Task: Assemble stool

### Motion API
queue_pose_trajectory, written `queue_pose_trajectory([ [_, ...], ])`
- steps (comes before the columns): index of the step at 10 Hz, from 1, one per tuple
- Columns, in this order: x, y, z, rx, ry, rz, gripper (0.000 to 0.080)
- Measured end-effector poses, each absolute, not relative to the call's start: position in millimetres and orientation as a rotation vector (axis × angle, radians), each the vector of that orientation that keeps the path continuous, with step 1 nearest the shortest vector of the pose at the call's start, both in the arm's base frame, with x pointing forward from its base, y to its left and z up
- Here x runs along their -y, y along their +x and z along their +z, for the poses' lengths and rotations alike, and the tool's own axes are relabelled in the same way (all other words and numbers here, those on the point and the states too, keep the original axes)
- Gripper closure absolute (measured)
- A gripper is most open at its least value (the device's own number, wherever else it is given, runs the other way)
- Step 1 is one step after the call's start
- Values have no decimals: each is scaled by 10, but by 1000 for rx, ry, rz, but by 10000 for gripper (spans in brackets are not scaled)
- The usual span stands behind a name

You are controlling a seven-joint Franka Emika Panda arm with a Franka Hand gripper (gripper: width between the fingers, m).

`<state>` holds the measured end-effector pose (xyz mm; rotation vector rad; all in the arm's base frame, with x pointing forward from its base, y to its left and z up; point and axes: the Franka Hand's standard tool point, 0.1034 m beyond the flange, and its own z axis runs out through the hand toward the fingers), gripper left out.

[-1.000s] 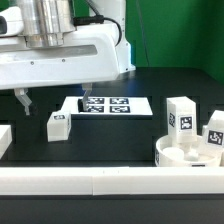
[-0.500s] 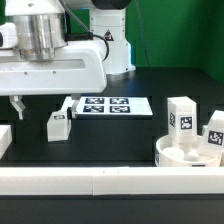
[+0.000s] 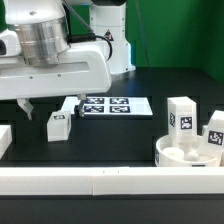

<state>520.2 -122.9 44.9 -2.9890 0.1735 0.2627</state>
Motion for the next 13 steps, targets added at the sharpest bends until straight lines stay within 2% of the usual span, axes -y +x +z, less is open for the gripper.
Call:
queue_pose_trajectory([
  [3, 1261, 5100, 372, -219, -2950, 579, 151],
  [7, 1229, 5036, 359, -191, -2844, 924, 151],
  [10, 1154, 4987, 254, -170, -2710, 1214, 151],
  [13, 1155, 5056, 95, -174, -2750, 1236, 151],
])
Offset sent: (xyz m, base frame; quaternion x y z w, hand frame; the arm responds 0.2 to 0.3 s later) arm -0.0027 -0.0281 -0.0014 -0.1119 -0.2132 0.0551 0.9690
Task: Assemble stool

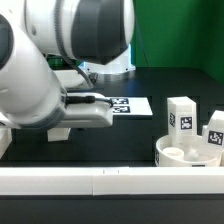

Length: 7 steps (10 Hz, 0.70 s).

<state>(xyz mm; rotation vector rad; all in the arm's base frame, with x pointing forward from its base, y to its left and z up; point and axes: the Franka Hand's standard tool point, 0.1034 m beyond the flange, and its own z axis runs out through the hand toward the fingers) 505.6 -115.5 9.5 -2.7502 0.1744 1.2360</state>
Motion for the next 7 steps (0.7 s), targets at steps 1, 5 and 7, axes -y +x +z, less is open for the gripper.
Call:
queue_pose_trajectory([
  [1, 1159, 5043, 84, -169, -2748, 1238, 151],
  [5, 1209, 5045, 82, -173, -2751, 1228, 191],
  [7, 1216, 5043, 82, -174, -2752, 1228, 474],
])
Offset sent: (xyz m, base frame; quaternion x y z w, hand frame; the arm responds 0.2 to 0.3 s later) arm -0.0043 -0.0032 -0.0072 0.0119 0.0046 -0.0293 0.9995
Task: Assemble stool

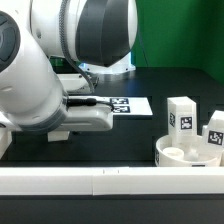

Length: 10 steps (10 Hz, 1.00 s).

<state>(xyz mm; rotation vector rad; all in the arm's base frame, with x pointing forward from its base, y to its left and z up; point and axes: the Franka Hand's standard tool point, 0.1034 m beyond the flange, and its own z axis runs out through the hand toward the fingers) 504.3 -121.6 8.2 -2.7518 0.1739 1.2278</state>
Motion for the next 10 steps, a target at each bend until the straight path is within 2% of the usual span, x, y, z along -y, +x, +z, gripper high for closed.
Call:
queue_pose_trajectory([
  [5, 1228, 5060, 141, -165, -2743, 1234, 475],
  [7, 1092, 5160, 304, -175, -2730, 1248, 476],
  [10, 800, 5399, 674, -202, -2721, 1205, 475],
])
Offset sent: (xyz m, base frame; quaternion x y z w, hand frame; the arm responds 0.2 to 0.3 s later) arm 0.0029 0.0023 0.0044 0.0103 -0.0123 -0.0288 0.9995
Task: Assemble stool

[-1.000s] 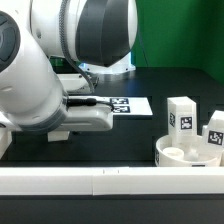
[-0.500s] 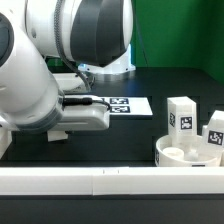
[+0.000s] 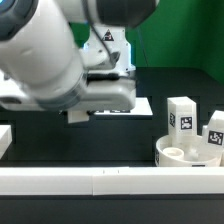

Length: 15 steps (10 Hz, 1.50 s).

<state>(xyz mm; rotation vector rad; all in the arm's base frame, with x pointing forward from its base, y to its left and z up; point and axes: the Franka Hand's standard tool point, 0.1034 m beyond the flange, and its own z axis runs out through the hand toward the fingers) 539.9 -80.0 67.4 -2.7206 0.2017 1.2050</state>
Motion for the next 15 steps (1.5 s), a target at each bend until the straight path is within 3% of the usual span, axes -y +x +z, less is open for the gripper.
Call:
queue_pose_trajectory([
  [1, 799, 5447, 728, -182, -2729, 1177, 475],
  [4, 828, 5498, 662, -188, -2762, 1119, 475],
  [6, 766, 5646, 701, -275, -2816, 911, 475],
  [9, 556, 5840, 978, -357, -2851, 631, 474],
  [14, 587, 5938, 940, -482, -2934, 145, 474],
  [15, 479, 5966, 1001, -520, -2933, 26, 474],
])
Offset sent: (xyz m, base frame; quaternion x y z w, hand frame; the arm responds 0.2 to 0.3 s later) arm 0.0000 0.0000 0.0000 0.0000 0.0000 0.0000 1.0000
